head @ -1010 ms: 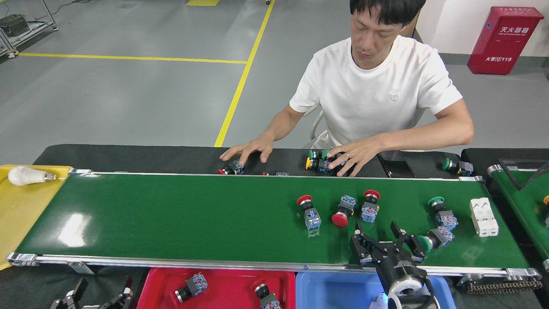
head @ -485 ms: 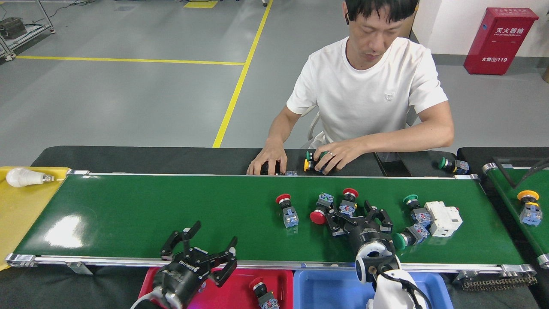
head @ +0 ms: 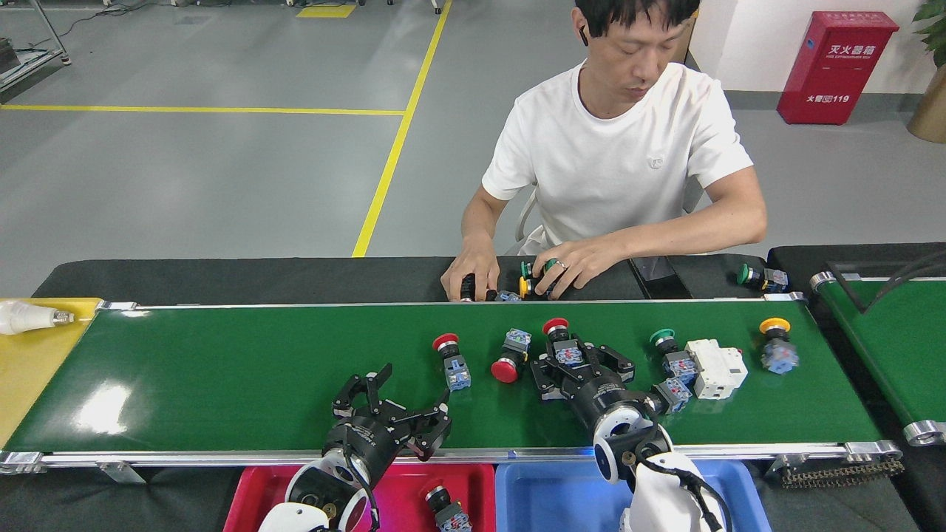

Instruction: Pick switch part from conveyor to tray

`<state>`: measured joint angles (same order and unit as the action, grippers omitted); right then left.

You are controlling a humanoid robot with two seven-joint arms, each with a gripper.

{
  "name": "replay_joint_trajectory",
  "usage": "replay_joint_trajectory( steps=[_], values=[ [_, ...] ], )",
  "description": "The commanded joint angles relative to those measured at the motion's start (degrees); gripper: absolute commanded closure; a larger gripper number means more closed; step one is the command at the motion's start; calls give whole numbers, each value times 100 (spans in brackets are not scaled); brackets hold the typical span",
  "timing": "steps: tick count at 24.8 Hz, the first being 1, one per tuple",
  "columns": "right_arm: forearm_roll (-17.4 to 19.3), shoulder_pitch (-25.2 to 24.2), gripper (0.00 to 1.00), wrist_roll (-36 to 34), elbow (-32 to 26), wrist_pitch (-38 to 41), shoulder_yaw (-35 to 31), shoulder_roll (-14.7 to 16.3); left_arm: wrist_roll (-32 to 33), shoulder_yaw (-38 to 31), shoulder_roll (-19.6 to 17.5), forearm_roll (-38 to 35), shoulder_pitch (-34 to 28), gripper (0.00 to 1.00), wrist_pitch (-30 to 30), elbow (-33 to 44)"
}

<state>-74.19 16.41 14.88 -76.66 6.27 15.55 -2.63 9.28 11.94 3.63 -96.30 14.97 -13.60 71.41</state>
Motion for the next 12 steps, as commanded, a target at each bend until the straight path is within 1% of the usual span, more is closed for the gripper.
replay_joint_trajectory(
  steps=[1,3,4,5,6,7,8,9,10,11,12],
  values=[
    [256,-243,87,156,-692,753,-52,281,-14,19,41,-12,208,0,121,-110],
    [633,-875,84,261,-1474,1613,-34,500,-14,2,120,-12,401,0,191,-329],
    [748,-1192,82,296,-1729,2123,-34,509,-23,-7,120,-3,515,1,253,-461],
    [775,-1395,81,358,-1835,2493,-34,491,-23,-16,120,-3,604,3,288,-576],
    [783,-1597,80,464,-1914,2977,-17,465,-23,-33,120,6,709,10,323,-734],
    [783,-1720,80,534,-1923,3346,-8,456,-14,-51,112,32,771,15,323,-866],
    [775,-1834,77,551,-1896,3670,62,412,-23,-112,103,67,832,17,297,-1006],
    [766,-1913,76,560,-1896,3829,194,342,-58,-218,94,129,867,30,262,-1129],
    [757,-1948,69,604,-1896,3855,352,298,-84,-279,68,199,876,42,227,-1182],
    [739,-1948,44,692,-1870,3829,528,219,-119,-288,41,252,876,54,183,-1200],
    [722,-1948,14,859,-1826,3688,634,61,-154,-288,-3,269,876,71,95,-1200]
  ],
)
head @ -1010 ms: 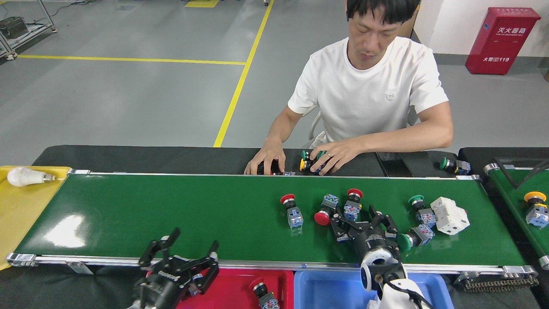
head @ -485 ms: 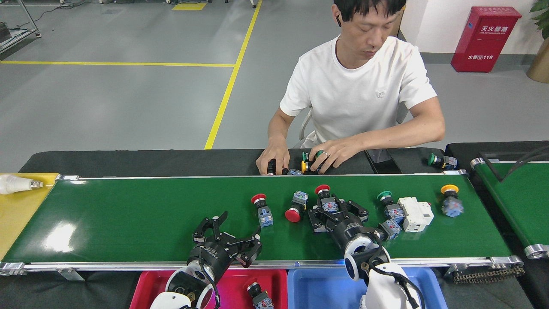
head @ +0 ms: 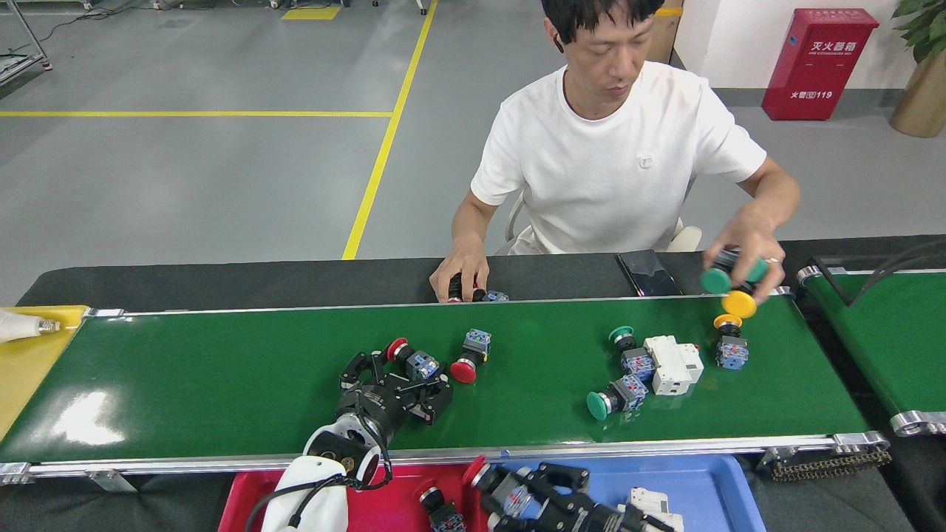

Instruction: Pick switch part from conveyor to tray

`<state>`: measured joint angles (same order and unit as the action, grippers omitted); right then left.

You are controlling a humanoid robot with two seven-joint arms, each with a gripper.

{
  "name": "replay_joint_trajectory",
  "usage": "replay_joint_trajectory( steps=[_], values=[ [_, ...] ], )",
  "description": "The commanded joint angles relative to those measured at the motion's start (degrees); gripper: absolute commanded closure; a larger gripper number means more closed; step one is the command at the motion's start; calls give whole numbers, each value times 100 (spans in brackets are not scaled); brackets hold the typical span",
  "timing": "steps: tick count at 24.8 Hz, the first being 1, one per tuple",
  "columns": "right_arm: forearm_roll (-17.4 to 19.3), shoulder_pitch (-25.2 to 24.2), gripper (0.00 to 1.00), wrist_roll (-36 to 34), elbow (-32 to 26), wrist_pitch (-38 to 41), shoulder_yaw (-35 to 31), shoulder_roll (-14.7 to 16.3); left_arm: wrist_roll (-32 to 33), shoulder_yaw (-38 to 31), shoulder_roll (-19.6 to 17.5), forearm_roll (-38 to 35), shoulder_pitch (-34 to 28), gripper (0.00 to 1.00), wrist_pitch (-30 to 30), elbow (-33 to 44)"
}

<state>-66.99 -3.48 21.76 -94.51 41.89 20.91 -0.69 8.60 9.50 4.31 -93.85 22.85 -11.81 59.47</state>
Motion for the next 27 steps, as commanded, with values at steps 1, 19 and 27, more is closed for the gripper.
replay_joint_trajectory(
  steps=[1,19,27],
  values=[
    [10,40,5,338,-6,-94,124,-317,-87,-71,-89,24,88,93,-138,3],
    [-236,137,16,-374,-358,-1930,-2794,-449,-711,-994,-1389,587,-3621,72,-990,4116],
    [-1159,-496,6,-1191,-445,-3214,-2767,-458,-966,-958,-1530,490,-4034,0,-1395,4046]
  ],
)
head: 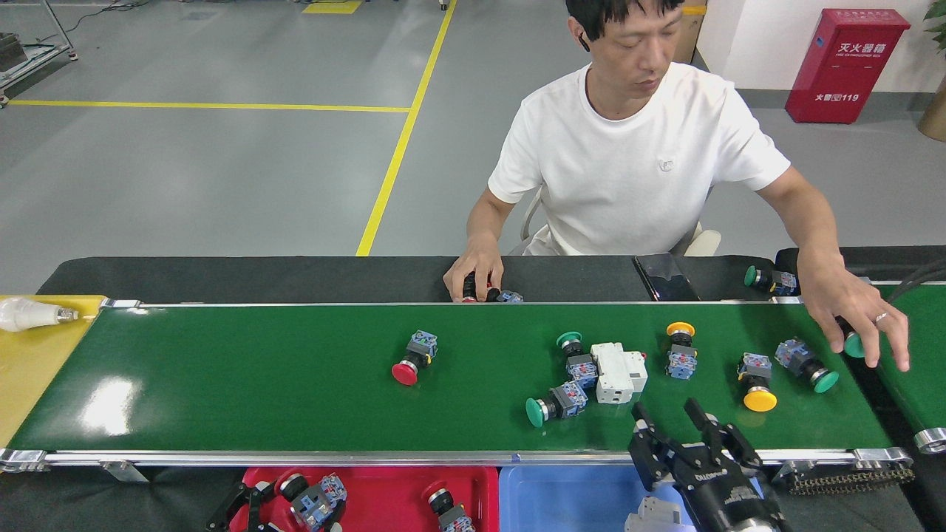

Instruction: Pick switch part from conveyor to tray

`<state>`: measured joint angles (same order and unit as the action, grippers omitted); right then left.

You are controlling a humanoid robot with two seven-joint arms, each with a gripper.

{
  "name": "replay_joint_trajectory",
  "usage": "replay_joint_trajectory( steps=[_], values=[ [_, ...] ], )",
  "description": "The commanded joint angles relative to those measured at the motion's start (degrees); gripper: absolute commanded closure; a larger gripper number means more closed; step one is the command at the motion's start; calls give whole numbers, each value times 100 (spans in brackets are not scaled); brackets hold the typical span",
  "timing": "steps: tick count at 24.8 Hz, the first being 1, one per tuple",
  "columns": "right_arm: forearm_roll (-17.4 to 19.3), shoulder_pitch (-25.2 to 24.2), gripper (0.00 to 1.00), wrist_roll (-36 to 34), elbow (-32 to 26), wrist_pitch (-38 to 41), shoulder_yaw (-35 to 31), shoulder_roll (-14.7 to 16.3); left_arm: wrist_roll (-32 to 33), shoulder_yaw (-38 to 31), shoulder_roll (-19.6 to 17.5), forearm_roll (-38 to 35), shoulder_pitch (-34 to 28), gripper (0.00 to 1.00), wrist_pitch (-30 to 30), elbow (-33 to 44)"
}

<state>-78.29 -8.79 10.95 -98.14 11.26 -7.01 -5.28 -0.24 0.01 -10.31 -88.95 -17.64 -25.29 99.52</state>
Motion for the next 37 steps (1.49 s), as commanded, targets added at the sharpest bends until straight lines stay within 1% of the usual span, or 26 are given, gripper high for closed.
replay_joint_trajectory(
  steps=[1,4,5,8,10,11,13,15,18,19,20,23,25,27,28,29,30,32,33,35,37],
  values=[
    [-55,71,6,-102,-56,-168,94,1,-81,-45,-50,9,23,0,-46,50],
    [-81,290,6,-58,129,-274,349,-16,-72,-177,29,115,111,0,33,33],
    [-125,431,6,-32,278,-388,525,-16,-72,-432,73,211,102,0,68,41],
    [-240,888,6,-5,779,-792,1035,1,33,-1337,565,651,120,0,86,15],
    [-248,1301,5,-5,1201,-1047,1421,10,200,-1935,715,721,129,0,68,-55],
    [-257,1511,5,-5,1473,-1170,1623,-8,270,-2163,732,756,138,0,59,-152],
    [-248,1811,5,-14,1834,-1372,1931,-16,288,-2322,715,871,164,0,50,-275],
    [-240,2101,5,-5,2176,-1539,2160,-34,288,-2313,697,906,252,0,59,-302],
    [-213,2259,7,-14,2387,-1592,2230,-43,358,-2234,697,835,472,0,77,-275],
    [-204,2321,8,-14,2467,-1592,2239,-78,437,-2102,697,774,603,0,86,-284],
    [-204,2373,15,-14,2511,-1557,2239,-140,499,-1917,706,651,735,0,94,-310],
    [-196,2496,43,-32,2563,-1355,2309,-122,516,-1373,776,335,1148,0,182,-495],
    [-187,2514,49,-32,2563,-1179,2327,-122,516,-1065,794,80,1412,0,499,-741],
    [-178,2514,51,-32,2519,-977,2327,-122,499,-591,794,-96,1886,0,920,-1267],
    [-134,2496,56,-32,2502,-880,2327,-122,490,-423,768,-96,2115,0,1061,-1549],
    [-37,2479,68,-5,2475,-766,2327,-122,472,-318,750,-96,2352,0,1175,-1822],
    [24,2452,75,3,2423,-660,2336,-113,472,-291,750,-96,2519,0,1219,-1989],
    [253,2321,75,12,2053,-98,2300,1,472,-274,741,-96,2818,0,1228,-2349],
    [481,2154,75,74,1746,368,2274,186,472,-274,741,-114,2897,0,1237,-2481],
    [1113,1829,71,276,1158,1351,2195,651,464,-265,732,-114,3090,0,1237,-2780],
    [1668,1512,71,416,779,2258,2125,1038,464,-247,732,-131,3337,0,1228,-3132]
  ],
)
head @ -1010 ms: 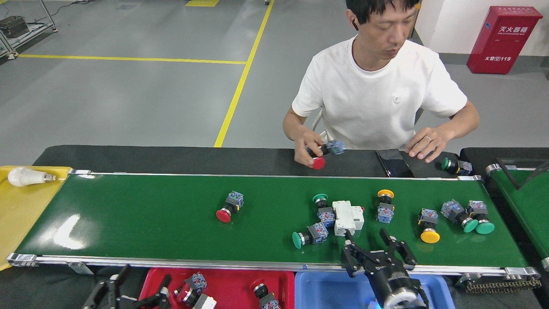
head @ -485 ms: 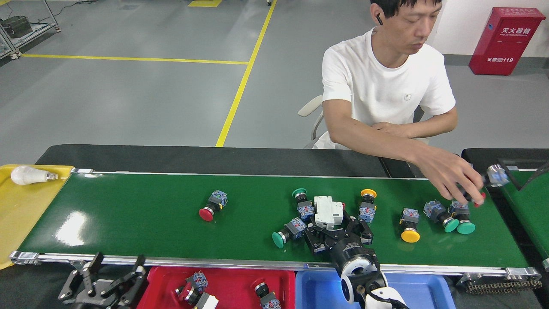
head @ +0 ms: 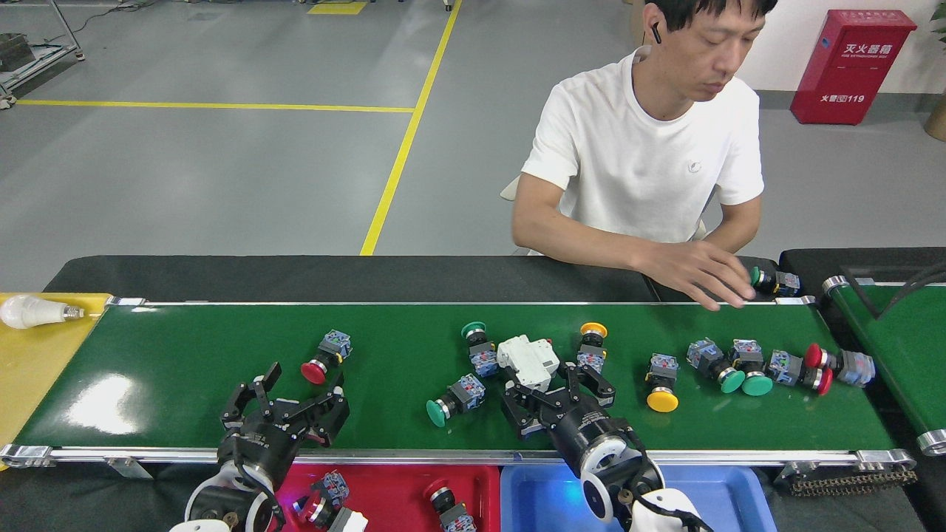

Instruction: Pick switch part from conveyor to tray

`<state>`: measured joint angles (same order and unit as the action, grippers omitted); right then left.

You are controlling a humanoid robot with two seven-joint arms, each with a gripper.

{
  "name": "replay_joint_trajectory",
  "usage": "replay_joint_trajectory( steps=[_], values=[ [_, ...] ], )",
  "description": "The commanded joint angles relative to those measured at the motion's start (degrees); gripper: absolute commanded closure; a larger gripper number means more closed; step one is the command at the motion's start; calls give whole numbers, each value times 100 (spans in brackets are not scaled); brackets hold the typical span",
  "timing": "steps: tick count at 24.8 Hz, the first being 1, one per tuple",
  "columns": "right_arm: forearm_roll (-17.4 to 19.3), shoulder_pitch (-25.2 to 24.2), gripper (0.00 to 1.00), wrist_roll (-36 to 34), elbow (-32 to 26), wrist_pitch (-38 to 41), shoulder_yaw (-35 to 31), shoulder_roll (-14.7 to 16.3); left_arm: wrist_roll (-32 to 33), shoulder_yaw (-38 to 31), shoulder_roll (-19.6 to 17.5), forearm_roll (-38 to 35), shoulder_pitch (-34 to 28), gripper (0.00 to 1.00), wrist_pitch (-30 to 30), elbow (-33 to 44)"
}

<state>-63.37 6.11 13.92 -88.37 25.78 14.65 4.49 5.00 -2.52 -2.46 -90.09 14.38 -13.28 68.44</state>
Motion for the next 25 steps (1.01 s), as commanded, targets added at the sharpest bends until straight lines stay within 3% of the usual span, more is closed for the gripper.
replay_joint_trajectory(
  steps=[1,4,6,7,8,9,12,14,18,21,25],
  values=[
    [360,-233,71,172,-427,1245,-112,246,-69,41,-62,-26,346,0,36,-305],
    [439,-708,71,269,-708,1913,-191,342,-78,77,-141,-26,882,1,27,-973],
    [430,-954,68,427,-743,1922,-182,334,-104,85,-290,-9,1163,5,-34,-1474],
    [439,-1033,53,436,-743,1922,-182,325,-218,121,-378,-9,1233,10,-61,-1659],
    [430,-1068,19,462,-735,1922,-191,307,-350,164,-466,-9,1269,14,-87,-1799],
    [430,-1077,5,471,-735,1922,-200,307,-429,217,-536,-9,1277,21,-122,-1861],
    [430,-1095,5,471,-735,1922,-226,299,-605,358,-686,0,1277,60,-219,-1966],
    [430,-1095,5,471,-735,1922,-340,299,-649,358,-747,18,1277,96,-307,-1975],
    [421,-1033,6,506,-752,1755,-780,123,-851,296,-774,141,1093,97,-438,-1746],
    [369,-884,6,497,-831,394,-1184,-132,-886,86,-923,510,566,96,-597,-895],
    [114,-708,6,436,-840,-1506,-1404,-97,-825,-530,-1116,862,-647,96,-983,697]
  ],
)
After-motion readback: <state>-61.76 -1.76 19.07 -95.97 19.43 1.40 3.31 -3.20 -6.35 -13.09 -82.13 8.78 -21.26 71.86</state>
